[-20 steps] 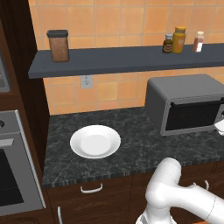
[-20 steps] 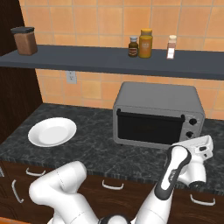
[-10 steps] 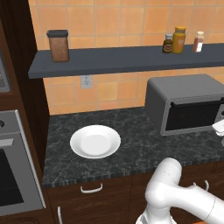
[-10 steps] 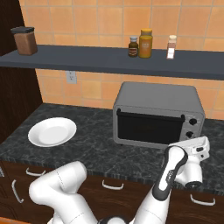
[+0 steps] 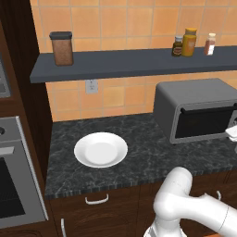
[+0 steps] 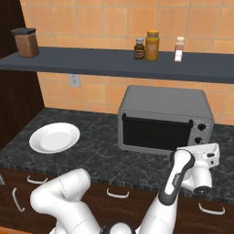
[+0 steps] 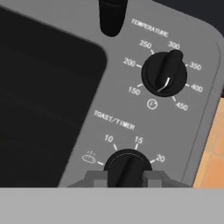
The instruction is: Pick up the kebab skewer and baguette bread, and place them inside the toaster oven. Close the toaster oven door and start by setting the timer.
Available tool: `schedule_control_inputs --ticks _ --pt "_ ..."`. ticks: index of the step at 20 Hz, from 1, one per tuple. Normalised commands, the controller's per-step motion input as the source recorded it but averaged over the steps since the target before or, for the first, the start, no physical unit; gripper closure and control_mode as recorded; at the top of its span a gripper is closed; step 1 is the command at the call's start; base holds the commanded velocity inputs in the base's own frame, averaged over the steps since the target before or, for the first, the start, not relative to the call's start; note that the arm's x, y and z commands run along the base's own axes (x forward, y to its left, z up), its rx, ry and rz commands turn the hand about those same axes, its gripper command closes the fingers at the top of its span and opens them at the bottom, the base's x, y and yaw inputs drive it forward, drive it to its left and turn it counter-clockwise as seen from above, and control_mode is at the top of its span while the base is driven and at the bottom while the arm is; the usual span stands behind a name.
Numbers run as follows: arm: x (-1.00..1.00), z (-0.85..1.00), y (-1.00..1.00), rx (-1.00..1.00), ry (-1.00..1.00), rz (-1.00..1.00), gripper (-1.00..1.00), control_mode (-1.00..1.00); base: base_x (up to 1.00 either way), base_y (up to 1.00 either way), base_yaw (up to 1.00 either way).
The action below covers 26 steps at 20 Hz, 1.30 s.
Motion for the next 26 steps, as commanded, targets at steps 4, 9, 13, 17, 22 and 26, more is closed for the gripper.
schedule_control_inputs --ticks 4,9,13,17,22,26 --pt "0.02 0.39 0.44 0.15 0.01 0.00 1.00 -1.00 0.00 0.00 0.00" --pt "0.05 0.41 0.39 0.18 0.00 0.00 1.00 -1.00 0.00 0.00 0.00" --pt "0.07 0.57 0.27 0.21 0.00 0.00 1.00 -1.00 0.00 0.00 0.00" --pt "0.13 0.46 0.04 0.14 0.00 0.00 1.00 -1.00 0.00 0.00 0.00" --pt "0.21 0.36 0.00 0.08 0.00 0.00 1.00 -1.00 0.00 0.00 0.00" --pt "0.22 0.32 0.02 0.05 -0.01 -0.02 1.00 -1.00 0.00 0.00 0.00"
